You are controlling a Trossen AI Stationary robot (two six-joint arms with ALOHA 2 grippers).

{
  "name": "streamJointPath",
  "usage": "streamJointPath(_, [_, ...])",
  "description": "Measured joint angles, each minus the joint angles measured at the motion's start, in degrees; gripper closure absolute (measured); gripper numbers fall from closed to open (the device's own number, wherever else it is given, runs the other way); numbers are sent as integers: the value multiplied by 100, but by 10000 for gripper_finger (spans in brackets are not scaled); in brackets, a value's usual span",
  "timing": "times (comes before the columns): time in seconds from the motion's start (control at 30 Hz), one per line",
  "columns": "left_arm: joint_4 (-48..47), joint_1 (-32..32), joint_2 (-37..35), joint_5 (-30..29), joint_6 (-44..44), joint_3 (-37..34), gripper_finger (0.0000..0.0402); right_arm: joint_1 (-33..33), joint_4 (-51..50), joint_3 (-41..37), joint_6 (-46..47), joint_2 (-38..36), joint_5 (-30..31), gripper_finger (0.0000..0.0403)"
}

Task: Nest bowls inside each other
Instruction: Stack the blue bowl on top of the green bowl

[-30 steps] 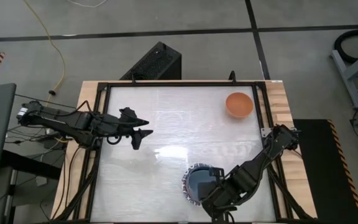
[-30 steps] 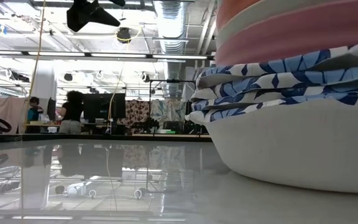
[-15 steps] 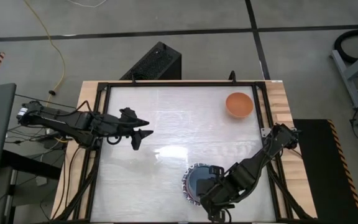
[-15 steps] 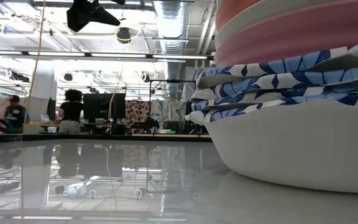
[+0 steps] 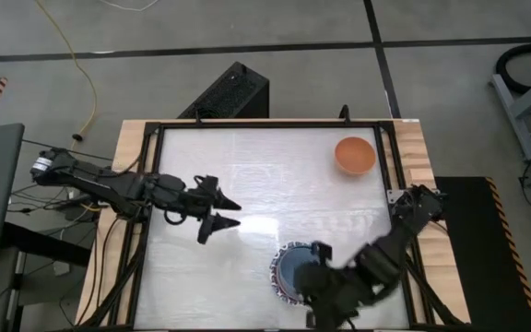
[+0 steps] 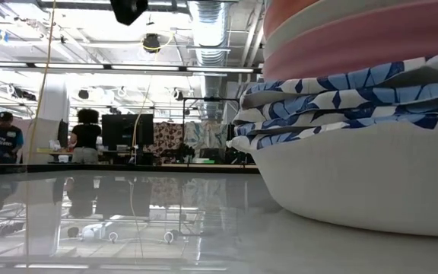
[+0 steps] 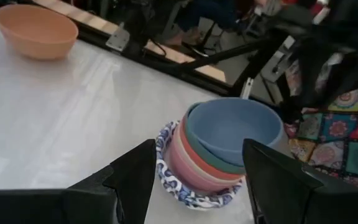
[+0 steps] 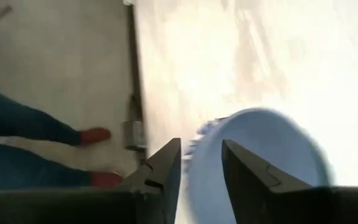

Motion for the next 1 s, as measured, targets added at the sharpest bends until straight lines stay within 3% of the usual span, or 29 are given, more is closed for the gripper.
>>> streamJointPath(0.27, [-151, -14, 542, -2, -241, 0, 172, 469, 83, -299, 891, 150, 757, 334])
streamJointPath(0.5, [-151, -14, 648, -2, -303, 0, 172, 515, 471, -1034, 1339, 175, 616, 363])
streamJointPath(0.87, [-155, -12, 648, 3, -419, 0, 172, 540, 626, -1279, 1246, 175, 561, 382])
streamJointPath(1.0, [-155, -12, 648, 3, -432, 0, 172, 566, 1336, -1151, 731, 136, 1157, 389])
